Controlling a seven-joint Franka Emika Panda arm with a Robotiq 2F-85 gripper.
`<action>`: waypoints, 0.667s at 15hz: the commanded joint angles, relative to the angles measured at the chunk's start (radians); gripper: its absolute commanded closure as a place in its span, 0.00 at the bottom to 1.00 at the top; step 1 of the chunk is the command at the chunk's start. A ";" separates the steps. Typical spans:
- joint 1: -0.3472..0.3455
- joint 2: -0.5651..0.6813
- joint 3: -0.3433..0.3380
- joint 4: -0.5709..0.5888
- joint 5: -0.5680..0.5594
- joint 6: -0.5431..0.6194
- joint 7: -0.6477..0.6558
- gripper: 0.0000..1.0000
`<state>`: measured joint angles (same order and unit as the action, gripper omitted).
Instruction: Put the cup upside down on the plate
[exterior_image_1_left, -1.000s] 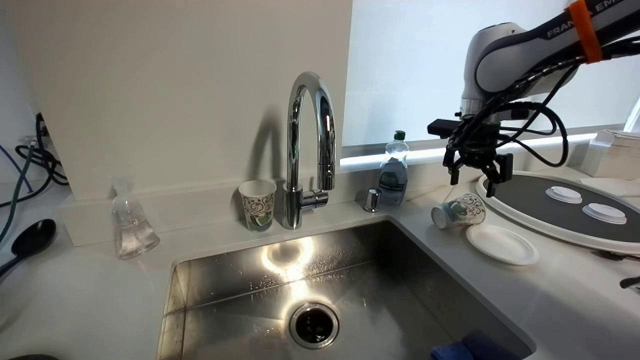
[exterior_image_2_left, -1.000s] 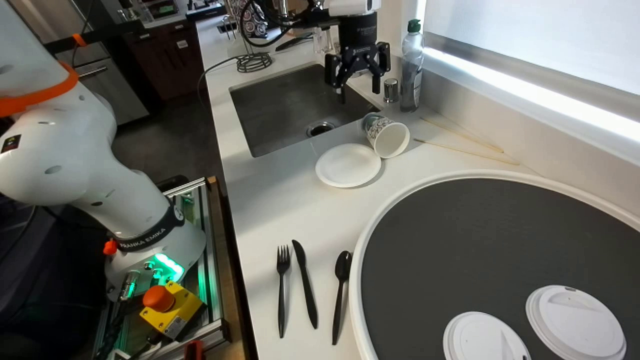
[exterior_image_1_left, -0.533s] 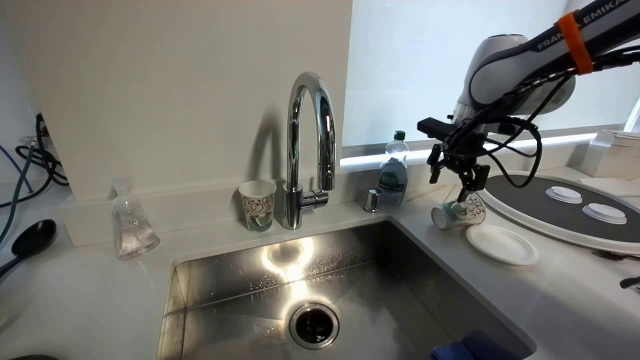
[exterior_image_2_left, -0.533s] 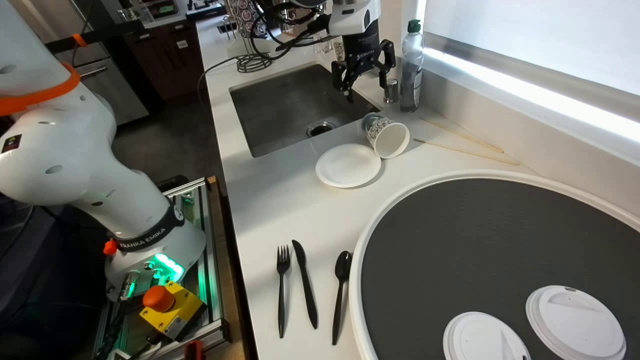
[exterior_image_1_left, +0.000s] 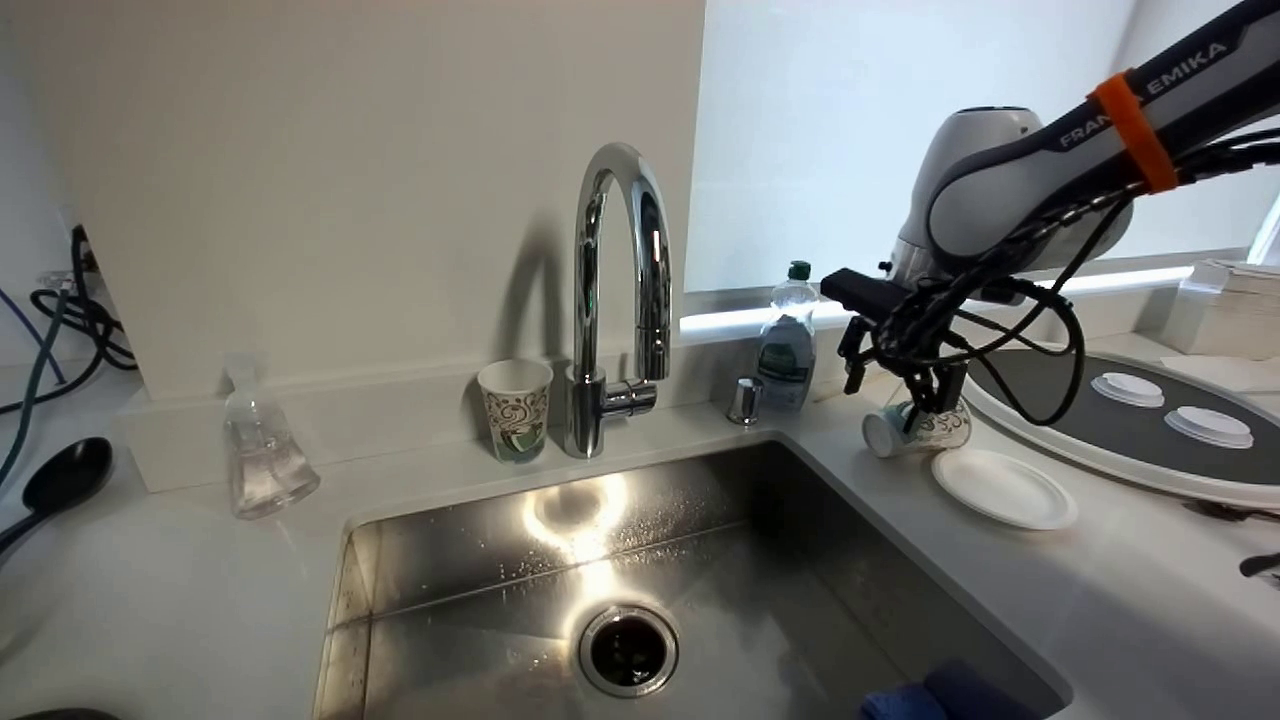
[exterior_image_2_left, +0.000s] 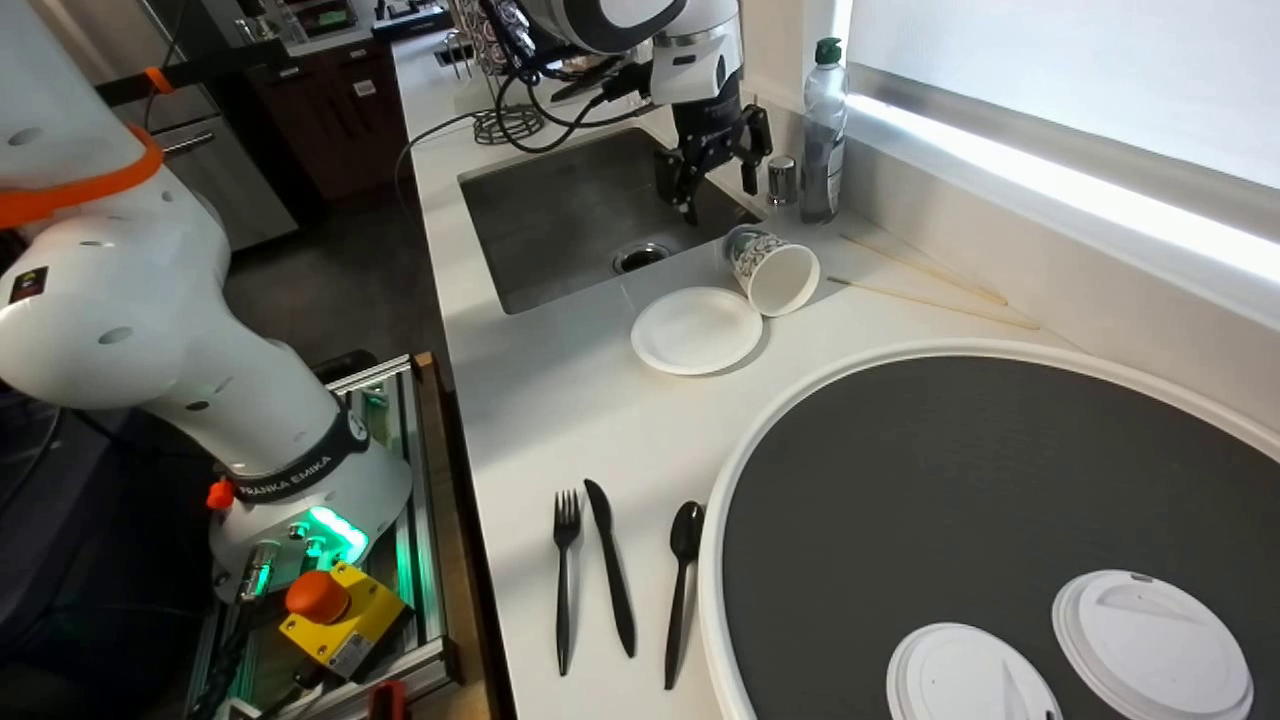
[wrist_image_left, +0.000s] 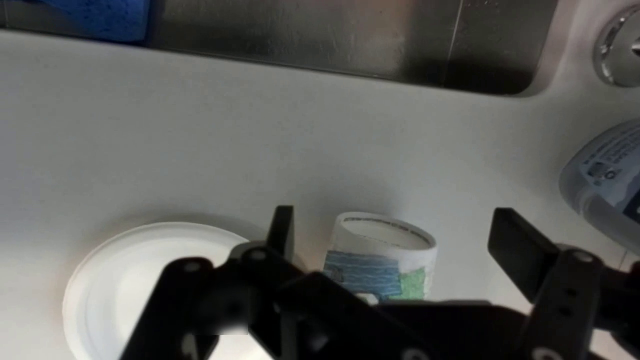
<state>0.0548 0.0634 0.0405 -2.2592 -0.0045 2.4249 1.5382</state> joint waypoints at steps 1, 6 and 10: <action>0.013 0.004 -0.006 -0.029 -0.084 0.053 0.022 0.00; 0.017 0.023 -0.013 -0.040 -0.183 0.110 0.059 0.00; 0.021 0.036 -0.021 -0.048 -0.260 0.130 0.092 0.00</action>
<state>0.0591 0.0902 0.0364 -2.2873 -0.2022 2.5141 1.5773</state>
